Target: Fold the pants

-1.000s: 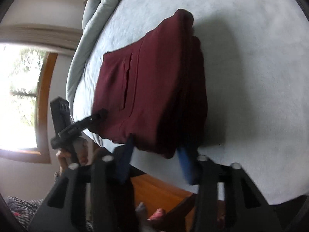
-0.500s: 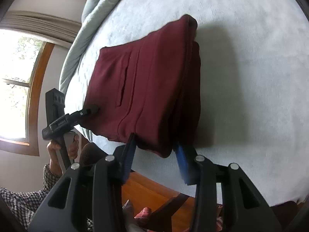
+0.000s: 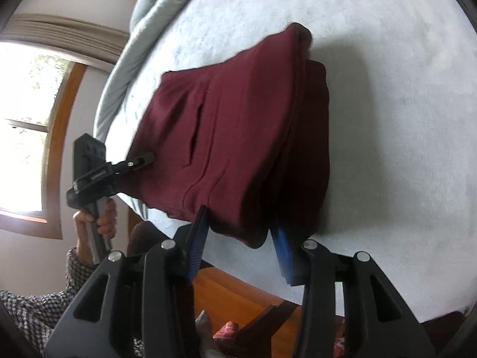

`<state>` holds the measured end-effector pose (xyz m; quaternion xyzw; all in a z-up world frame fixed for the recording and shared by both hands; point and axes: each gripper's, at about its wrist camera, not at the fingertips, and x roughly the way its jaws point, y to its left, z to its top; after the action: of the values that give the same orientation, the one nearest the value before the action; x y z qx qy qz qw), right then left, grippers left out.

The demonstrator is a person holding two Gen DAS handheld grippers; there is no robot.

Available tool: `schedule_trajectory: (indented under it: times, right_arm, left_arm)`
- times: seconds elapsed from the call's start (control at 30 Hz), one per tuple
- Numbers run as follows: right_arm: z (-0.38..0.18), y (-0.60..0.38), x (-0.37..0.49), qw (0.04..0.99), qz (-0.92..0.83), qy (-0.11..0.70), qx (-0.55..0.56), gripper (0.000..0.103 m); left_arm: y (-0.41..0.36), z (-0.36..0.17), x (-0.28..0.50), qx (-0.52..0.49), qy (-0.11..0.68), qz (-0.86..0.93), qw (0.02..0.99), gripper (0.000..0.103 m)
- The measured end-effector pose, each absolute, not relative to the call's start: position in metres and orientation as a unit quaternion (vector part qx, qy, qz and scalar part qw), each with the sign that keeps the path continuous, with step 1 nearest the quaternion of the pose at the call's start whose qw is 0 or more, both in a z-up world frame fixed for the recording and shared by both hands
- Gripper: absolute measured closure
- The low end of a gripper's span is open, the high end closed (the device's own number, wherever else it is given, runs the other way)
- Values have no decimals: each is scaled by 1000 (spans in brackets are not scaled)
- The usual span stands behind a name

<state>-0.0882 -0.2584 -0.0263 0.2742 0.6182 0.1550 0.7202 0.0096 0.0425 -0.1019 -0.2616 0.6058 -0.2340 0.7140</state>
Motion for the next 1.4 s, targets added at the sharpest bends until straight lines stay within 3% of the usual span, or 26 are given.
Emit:
schedule_trajectory:
  times: [0.1, 0.2, 0.3, 0.37, 0.43, 0.53, 0.6, 0.63, 0.67, 0.83, 0.93, 1.0, 1.07, 1.1, 1.13, 1.23, 1.4]
  right_arm:
    - [-44, -258, -86, 705, 151, 635, 278, 62]
    - [-37, -261, -87, 710, 155, 629, 277, 61]
    - [-27, -263, -87, 714, 157, 622, 279, 51]
    - [-14, -268, -87, 729, 152, 611, 268, 34]
    - [-7, -273, -86, 735, 154, 600, 274, 31]
    - [-9, -275, -84, 725, 168, 602, 290, 31]
    - [-17, -272, -85, 716, 168, 614, 287, 38]
    - [-20, -269, -85, 713, 168, 618, 285, 60]
    - [-26, -268, -86, 710, 163, 626, 279, 72]
    - [-21, -273, -91, 721, 156, 616, 275, 90]
    - [-30, -275, -89, 711, 147, 627, 283, 89]
    - [-26, -270, -87, 716, 155, 624, 270, 81]
    - [-14, -268, -87, 729, 150, 620, 250, 49]
    - [-6, -270, -87, 740, 149, 608, 245, 40]
    - [0, -273, -87, 747, 148, 599, 246, 24]
    - [6, -287, -83, 763, 128, 582, 249, 9]
    - [-20, -308, -73, 751, 91, 593, 276, 9]
  left_arm:
    - [41, -126, 11, -248, 617, -217, 714, 59]
    - [44, -114, 10, -247, 614, -220, 716, 53]
    - [39, -97, 11, -185, 614, -204, 739, 34]
    - [31, -78, 11, -122, 600, -201, 765, 23]
    - [26, -69, 11, -104, 595, -205, 770, 15]
    - [22, -72, 18, -100, 606, -202, 763, 15]
    - [19, -80, 26, -98, 619, -193, 755, 15]
    - [16, -83, 28, -100, 622, -194, 752, 15]
    - [13, -85, 29, -103, 625, -194, 749, 15]
    - [0, -95, 24, -113, 632, -207, 738, 12]
    - [-3, -100, 24, -109, 633, -214, 736, 11]
    - [-4, -101, 28, -121, 637, -213, 731, 11]
    - [4, -96, 30, -128, 635, -214, 731, 11]
    - [7, -93, 31, -126, 632, -212, 734, 11]
    - [11, -90, 33, -121, 627, -209, 741, 11]
    - [19, -90, 39, -126, 628, -200, 742, 11]
    - [18, -96, 44, -129, 634, -205, 734, 11]
